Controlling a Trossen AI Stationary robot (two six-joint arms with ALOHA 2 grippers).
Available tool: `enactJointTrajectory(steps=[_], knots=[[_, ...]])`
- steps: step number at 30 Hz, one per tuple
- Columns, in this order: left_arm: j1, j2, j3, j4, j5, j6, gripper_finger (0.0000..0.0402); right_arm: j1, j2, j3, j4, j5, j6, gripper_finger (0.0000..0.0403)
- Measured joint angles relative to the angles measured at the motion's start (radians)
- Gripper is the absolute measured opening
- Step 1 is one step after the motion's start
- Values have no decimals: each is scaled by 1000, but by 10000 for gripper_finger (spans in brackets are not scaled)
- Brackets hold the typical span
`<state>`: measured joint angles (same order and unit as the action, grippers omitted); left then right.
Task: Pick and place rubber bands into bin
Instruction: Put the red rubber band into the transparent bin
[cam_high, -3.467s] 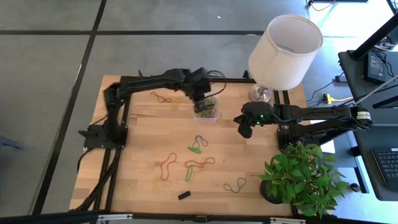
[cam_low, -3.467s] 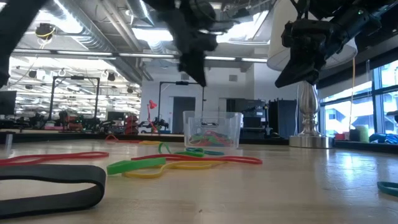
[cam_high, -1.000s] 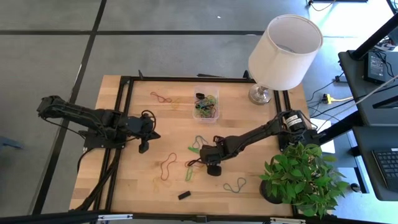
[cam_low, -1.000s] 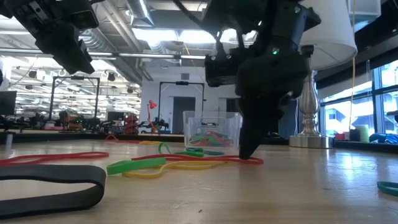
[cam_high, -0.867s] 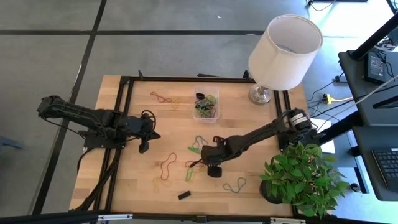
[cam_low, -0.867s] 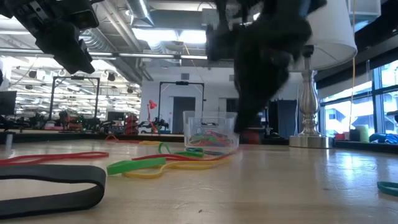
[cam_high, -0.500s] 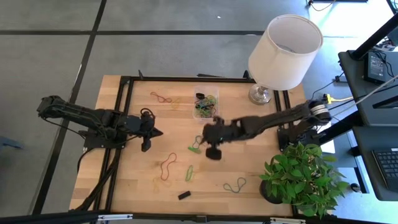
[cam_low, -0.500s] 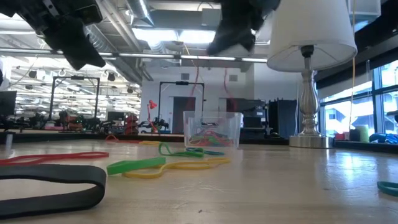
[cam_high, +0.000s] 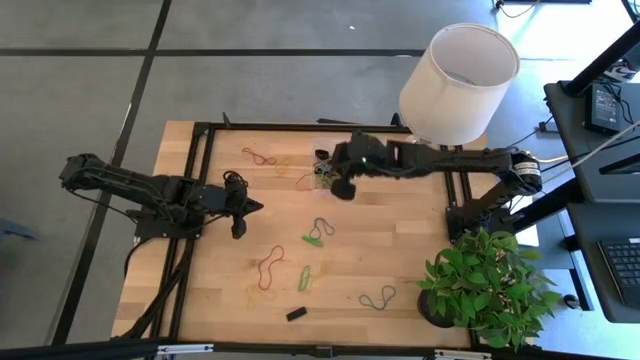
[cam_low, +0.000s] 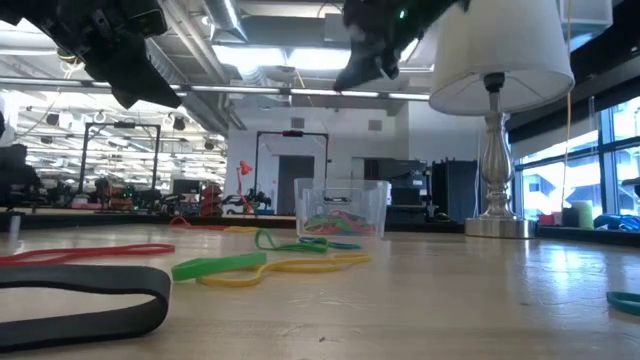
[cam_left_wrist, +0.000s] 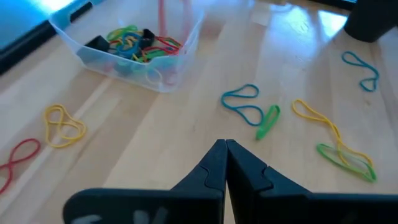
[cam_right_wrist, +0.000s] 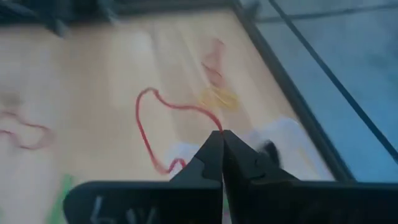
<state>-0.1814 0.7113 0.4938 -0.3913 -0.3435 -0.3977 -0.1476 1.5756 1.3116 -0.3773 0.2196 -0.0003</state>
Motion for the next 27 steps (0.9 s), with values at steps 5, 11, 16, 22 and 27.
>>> enactJointTrajectory(steps=[5, 11, 16, 22, 27], knots=[[0, 0, 0, 1, -7, -10, 3, -102, 45, 0, 0, 0, -8, 0], [0, 0, 0, 18, -13, -28, 4, -175, 127, 1, -2, -87, -57, 0], [0, 0, 0, 29, -26, -38, 2, -191, 231, 1, -4, -142, -57, 1], [0, 0, 0, 28, -30, -47, 5, -191, 299, 1, 0, -143, 29, 30], [0, 0, 0, 28, -30, -53, 4, -191, 300, 1, -4, -144, 85, 81]])
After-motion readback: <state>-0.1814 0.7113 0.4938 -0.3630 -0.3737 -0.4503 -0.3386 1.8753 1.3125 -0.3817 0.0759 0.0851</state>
